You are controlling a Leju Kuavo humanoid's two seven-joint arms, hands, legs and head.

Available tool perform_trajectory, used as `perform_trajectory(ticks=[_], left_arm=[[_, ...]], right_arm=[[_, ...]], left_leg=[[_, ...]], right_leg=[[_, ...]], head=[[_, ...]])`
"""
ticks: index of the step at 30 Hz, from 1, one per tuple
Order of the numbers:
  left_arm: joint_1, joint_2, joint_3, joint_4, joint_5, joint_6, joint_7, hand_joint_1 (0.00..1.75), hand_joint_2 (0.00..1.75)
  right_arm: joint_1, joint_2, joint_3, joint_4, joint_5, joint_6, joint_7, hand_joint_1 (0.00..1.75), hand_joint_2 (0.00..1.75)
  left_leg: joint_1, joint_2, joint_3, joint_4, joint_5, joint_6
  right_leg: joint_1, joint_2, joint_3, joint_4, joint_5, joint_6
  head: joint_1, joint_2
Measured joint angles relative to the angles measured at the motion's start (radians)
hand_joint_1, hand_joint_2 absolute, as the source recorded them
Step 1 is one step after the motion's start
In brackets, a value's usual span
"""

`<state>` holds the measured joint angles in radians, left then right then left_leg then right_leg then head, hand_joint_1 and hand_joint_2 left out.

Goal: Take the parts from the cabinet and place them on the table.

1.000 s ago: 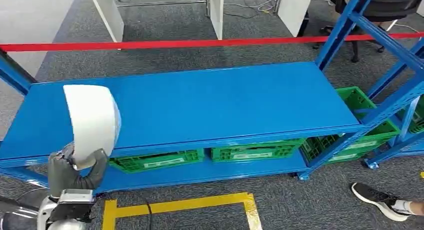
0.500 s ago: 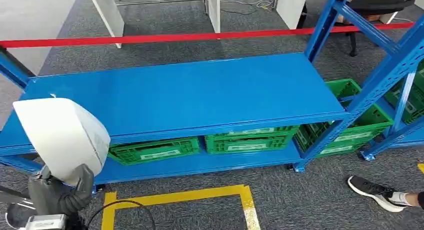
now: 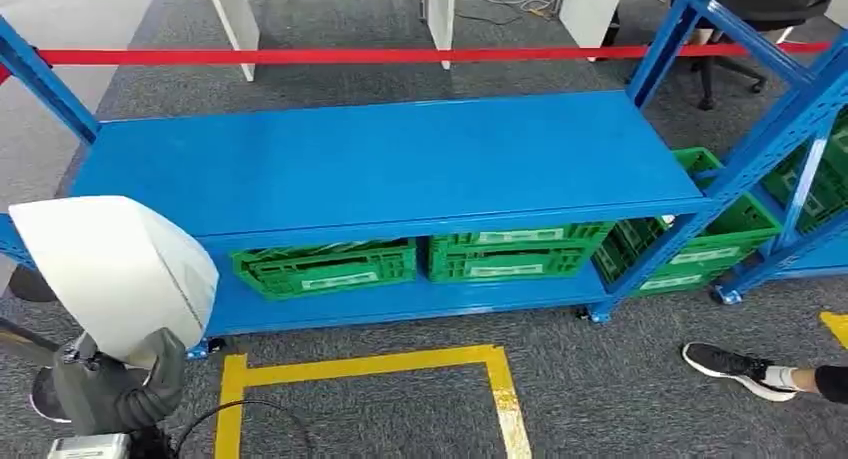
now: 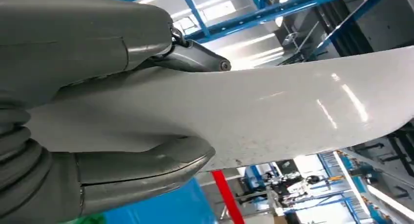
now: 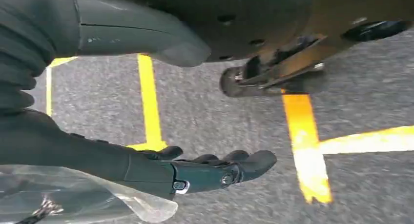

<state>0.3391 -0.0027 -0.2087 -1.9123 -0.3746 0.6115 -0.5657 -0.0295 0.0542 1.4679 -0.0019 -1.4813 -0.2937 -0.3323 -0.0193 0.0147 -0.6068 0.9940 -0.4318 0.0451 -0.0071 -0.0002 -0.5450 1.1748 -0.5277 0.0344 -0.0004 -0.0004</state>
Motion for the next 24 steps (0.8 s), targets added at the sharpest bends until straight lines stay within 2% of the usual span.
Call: perform_trajectory(ticks=[1,2,3,5,6,7,8,9,10,11,12,13,14,15,16,17,18,19,20,21,22,23,24], left_arm=[[0.0,-0.001,0.001,-0.001,0.0,0.0,0.0,1.75,1.75],[0.0,-0.002,0.002,-0.003,0.0,0.0,0.0,1.75,1.75],[0.001,-0.003,0.003,-0.004,0.0,0.0,-0.001,1.75,1.75],[0.001,-0.005,0.003,-0.005,0.0,0.001,-0.001,1.75,1.75],[0.002,-0.005,0.003,-0.005,0.0,0.002,-0.001,1.75,1.75],[0.007,-0.005,0.005,-0.005,0.0,0.004,-0.002,1.75,1.75],[0.01,-0.005,0.007,-0.006,0.003,0.006,-0.002,1.75,1.75],[0.011,-0.006,0.01,-0.006,0.003,0.006,-0.002,1.75,1.75],[0.012,-0.006,0.014,-0.006,0.008,0.007,-0.003,1.75,1.75],[0.013,-0.008,0.019,-0.006,0.01,0.007,-0.004,1.75,1.75],[0.014,-0.01,0.021,-0.006,0.012,0.008,-0.007,1.75,1.75],[0.016,-0.011,0.022,-0.006,0.016,0.008,-0.009,1.75,1.75],[0.017,-0.013,0.022,-0.006,0.018,0.008,-0.011,1.75,1.75],[0.017,-0.014,0.022,-0.006,0.018,0.008,-0.012,1.75,1.75],[0.017,-0.015,0.023,-0.006,0.018,0.008,-0.013,1.75,1.75],[0.017,-0.017,0.023,-0.006,0.018,0.008,-0.014,1.75,1.75],[0.018,-0.02,0.023,-0.009,0.018,0.008,-0.016,1.75,1.75],[0.019,-0.021,0.025,-0.01,0.018,0.009,-0.018,1.75,1.75],[0.019,-0.024,0.028,-0.011,0.016,0.01,-0.02,1.75,1.75],[0.021,-0.027,0.029,-0.012,0.015,0.01,-0.021,1.75,1.75],[0.022,-0.031,0.032,-0.012,0.011,0.01,-0.022,1.75,1.75],[0.023,-0.034,0.034,-0.013,0.008,0.01,-0.025,1.75,1.75],[0.023,-0.038,0.036,-0.014,0.006,0.01,-0.026,1.75,1.75]], right_arm=[[-0.002,0.0,0.0,0.0,0.0,0.001,0.0,0.0,1.75],[-0.005,0.0,0.0,0.0,0.0,0.001,0.0,0.0,1.75],[-0.007,0.0,0.0,0.0,0.0,0.002,0.0,0.0,1.75],[-0.004,0.0,0.0,0.0,0.0,0.005,0.0,0.0,1.75],[-0.001,0.002,0.0,0.0,0.0,0.008,0.002,0.0,1.75],[-0.003,0.003,0.0,0.001,0.0,0.013,0.008,0.0,1.75],[-0.002,0.003,0.0,0.002,0.001,0.014,0.008,0.0,1.75],[-0.002,0.003,0.0,0.002,0.001,0.021,0.01,0.0,1.75],[-0.003,0.003,0.0,0.002,0.002,0.022,0.012,0.0,1.75],[-0.004,0.003,0.0,0.002,0.002,0.026,0.015,0.0,1.75],[-0.004,0.003,0.0,0.002,0.003,0.029,0.016,0.0,1.75],[-0.006,0.003,0.0,0.003,0.003,0.031,0.016,0.0,1.75],[-0.007,0.003,0.0,0.003,0.003,0.031,0.017,0.0,1.75],[-0.007,0.003,0.0,0.005,0.003,0.031,0.017,0.0,1.75],[-0.008,0.002,-0.001,0.006,0.003,0.031,0.017,0.0,1.75],[-0.011,0.0,-0.001,0.009,0.003,0.032,0.017,0.0,1.75],[-0.013,0.0,-0.001,0.01,0.004,0.033,0.018,0.0,1.75],[-0.014,0.0,-0.001,0.01,0.004,0.034,0.018,0.0,1.75],[-0.015,0.0,-0.001,0.01,0.005,0.035,0.018,0.0,1.75],[-0.014,-0.002,-0.001,0.011,0.005,0.037,0.018,0.0,1.75],[-0.013,-0.002,-0.001,0.012,0.005,0.039,0.019,0.0,1.75],[-0.011,-0.003,0.0,0.013,0.006,0.041,0.019,0.0,1.75],[-0.013,-0.003,0.0,0.013,0.006,0.043,0.019,0.0,1.75]], left_leg=[[0.0,0.0,-0.005,0.004,0.009,-0.002],[-0.007,0.0,-0.013,0.011,0.016,-0.006],[-0.006,0.002,-0.017,0.012,0.028,-0.01],[-0.002,0.003,-0.02,0.007,0.046,-0.018],[-0.005,0.001,-0.023,0.008,0.054,-0.023],[-0.001,-0.006,-0.036,0.023,0.011,-0.034],[0.003,-0.008,-0.045,0.066,-0.056,-0.041],[0.01,-0.008,-0.056,0.133,-0.123,-0.05],[0.017,-0.007,-0.066,0.212,-0.178,-0.057],[0.024,-0.007,-0.07,0.285,-0.201,-0.064],[0.029,-0.007,-0.064,0.32,-0.186,-0.069],[0.035,-0.007,-0.041,0.316,-0.145,-0.075],[0.04,-0.007,-0.006,0.276,-0.102,-0.08],[0.046,-0.007,0.047,0.205,-0.074,-0.085],[0.052,-0.009,0.113,0.107,-0.071,-0.092],[0.046,-0.018,0.162,0.027,-0.106,-0.097],[0.045,-0.022,0.167,0.005,-0.121,-0.074],[0.043,-0.022,0.158,0.003,-0.124,-0.07],[0.041,-0.022,0.148,0.003,-0.128,-0.061],[0.042,-0.02,0.137,0.002,-0.118,-0.045],[0.044,-0.013,0.124,-0.001,-0.106,-0.03],[0.04,-0.013,0.11,-0.001,-0.095,-0.019],[0.036,-0.012,0.096,-0.001,-0.082,-0.012]], right_leg=[[0.004,-0.001,0.076,-0.103,-0.017,-0.009],[0.007,-0.003,0.144,-0.203,-0.047,-0.013],[0.006,-0.003,0.149,-0.235,-0.064,-0.014],[0.011,-0.002,0.133,-0.23,-0.055,-0.023],[0.003,-0.006,0.121,-0.236,-0.04,-0.029],[-0.001,-0.011,0.109,-0.234,-0.028,-0.034],[-0.002,-0.012,0.097,-0.234,-0.017,-0.043],[-0.002,-0.013,0.084,-0.234,-0.006,-0.045],[-0.002,-0.014,0.07,-0.233,0.006,-0.044],[-0.003,-0.015,0.054,-0.23,0.018,-0.042],[-0.004,-0.016,0.049,-0.224,0.028,-0.038],[-0.006,-0.017,0.027,-0.215,0.037,-0.034],[-0.01,-0.016,0.009,-0.205,0.044,-0.029],[-0.014,-0.016,-0.006,-0.194,0.049,-0.022],[-0.017,-0.015,-0.019,-0.181,0.052,-0.017],[-0.013,-0.011,-0.034,-0.168,0.056,-0.01],[-0.012,-0.009,-0.041,-0.165,0.064,0.0],[-0.012,-0.008,-0.048,-0.164,0.074,0.006],[-0.013,-0.008,-0.059,-0.165,0.086,0.015],[-0.013,-0.007,-0.065,-0.165,0.094,0.024],[-0.017,-0.004,-0.071,-0.155,0.071,0.025],[-0.016,-0.003,-0.086,-0.123,0.008,0.026],[-0.014,-0.002,-0.103,-0.06,-0.061,0.025]], head=[[-0.001,0.0],[0.0,0.0],[-0.003,0.0],[-0.002,0.0],[0.001,0.0],[0.003,0.0],[-0.003,0.0],[-0.008,0.0],[-0.007,0.0],[-0.007,0.0],[-0.007,0.0],[-0.007,0.0],[-0.008,0.0],[-0.006,0.0],[-0.008,0.0],[-0.013,0.0],[-0.011,0.0],[-0.01,0.0],[-0.01,0.0],[-0.008,0.0],[-0.008,0.0],[-0.002,0.0],[0.003,0.0]])
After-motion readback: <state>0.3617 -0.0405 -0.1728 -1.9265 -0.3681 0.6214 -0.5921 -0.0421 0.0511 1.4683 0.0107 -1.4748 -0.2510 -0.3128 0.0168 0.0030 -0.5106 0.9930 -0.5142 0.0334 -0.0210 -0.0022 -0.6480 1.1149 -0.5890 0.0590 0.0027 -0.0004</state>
